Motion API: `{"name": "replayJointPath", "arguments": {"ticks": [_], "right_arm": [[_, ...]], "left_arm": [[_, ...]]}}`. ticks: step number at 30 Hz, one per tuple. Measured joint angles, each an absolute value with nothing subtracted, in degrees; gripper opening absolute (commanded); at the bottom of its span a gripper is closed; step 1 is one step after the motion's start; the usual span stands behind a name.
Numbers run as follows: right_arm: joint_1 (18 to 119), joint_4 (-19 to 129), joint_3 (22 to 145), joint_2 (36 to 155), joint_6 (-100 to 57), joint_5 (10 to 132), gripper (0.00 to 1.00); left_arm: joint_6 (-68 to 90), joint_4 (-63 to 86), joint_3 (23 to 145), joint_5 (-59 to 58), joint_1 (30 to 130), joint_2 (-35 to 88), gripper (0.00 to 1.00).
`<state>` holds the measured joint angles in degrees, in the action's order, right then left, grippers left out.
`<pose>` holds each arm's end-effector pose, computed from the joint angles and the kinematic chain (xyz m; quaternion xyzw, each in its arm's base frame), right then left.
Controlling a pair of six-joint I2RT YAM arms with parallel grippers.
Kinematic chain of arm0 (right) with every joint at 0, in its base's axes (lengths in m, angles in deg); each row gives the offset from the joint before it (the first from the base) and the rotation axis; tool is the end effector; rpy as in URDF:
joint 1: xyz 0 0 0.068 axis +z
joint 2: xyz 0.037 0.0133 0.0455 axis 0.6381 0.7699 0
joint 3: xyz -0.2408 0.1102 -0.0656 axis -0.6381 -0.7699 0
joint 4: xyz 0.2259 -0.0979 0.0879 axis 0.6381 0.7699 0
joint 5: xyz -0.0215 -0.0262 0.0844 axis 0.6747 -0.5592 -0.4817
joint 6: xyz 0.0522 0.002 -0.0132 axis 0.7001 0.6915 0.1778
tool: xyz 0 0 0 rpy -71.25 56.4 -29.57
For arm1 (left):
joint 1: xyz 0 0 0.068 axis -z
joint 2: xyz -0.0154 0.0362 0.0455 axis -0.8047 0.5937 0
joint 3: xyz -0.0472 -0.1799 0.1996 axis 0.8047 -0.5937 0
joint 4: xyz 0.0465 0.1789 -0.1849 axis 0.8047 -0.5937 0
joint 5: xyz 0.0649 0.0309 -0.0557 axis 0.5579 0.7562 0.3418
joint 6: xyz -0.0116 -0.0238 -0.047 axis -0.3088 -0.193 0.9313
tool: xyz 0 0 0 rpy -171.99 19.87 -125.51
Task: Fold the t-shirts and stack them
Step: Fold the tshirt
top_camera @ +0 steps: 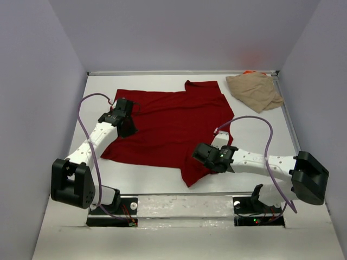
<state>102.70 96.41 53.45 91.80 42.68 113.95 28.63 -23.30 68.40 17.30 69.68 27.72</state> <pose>0.1235 0.1970 0.1947 0.1106 0.9367 0.0076 0.3321 0.2675 -0.0711 0.2555 -0.1367 0.9344 -0.0506 0.3250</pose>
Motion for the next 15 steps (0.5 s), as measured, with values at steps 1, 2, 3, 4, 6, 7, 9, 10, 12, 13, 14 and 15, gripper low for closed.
{"name": "replayJointPath", "arguments": {"ticks": [1,2,3,4,6,7,9,10,12,13,14,15], "right_arm": [[101.5,95.9,53.4,91.7,41.3,114.1,0.0],[99.8,95.2,53.5,91.7,38.9,114.2,0.0],[99.2,94.9,53.5,91.7,38.0,114.2,0.0],[98.2,94.5,53.6,91.7,36.6,114.3,0.0],[96.5,94.0,53.9,91.6,33.5,114.3,0.0],[95.3,93.4,54.2,91.2,31.5,114.3,0.0],[93.3,92.8,54.5,90.3,29.0,114.3,0.0],[92.3,92.6,54.6,89.7,27.7,114.3,0.0],[90.6,92.0,54.6,88.4,25.1,114.3,0.0],[90.1,91.9,54.6,88.1,24.3,114.2,0.0],[89.4,91.6,54.7,87.8,23.2,114.2,0.0],[89.1,91.4,54.7,87.8,22.7,114.2,0.0]], "left_arm": [[28.7,-23.3,68.4,17.4,69.7,27.7,0.12],[28.9,-23.3,68.4,17.6,69.7,27.7,0.12],[29.0,-23.3,68.4,17.7,69.7,27.7,0.12],[29.0,-23.3,68.4,17.7,69.7,27.7,0.12],[29.2,-23.3,68.4,17.7,69.7,27.7,0.12],[29.3,-23.3,68.4,17.7,69.7,27.7,0.12],[29.5,-23.3,68.4,17.9,69.7,27.7,0.12],[29.5,-23.4,68.4,18.0,69.7,27.7,0.12],[29.7,-23.5,68.4,18.4,69.8,27.8,0.12],[29.7,-23.6,68.4,18.5,69.9,27.8,0.12],[29.9,-23.8,68.4,18.5,70.0,27.8,0.12],[30.1,-24.0,68.4,18.6,70.3,27.9,0.12]]}}
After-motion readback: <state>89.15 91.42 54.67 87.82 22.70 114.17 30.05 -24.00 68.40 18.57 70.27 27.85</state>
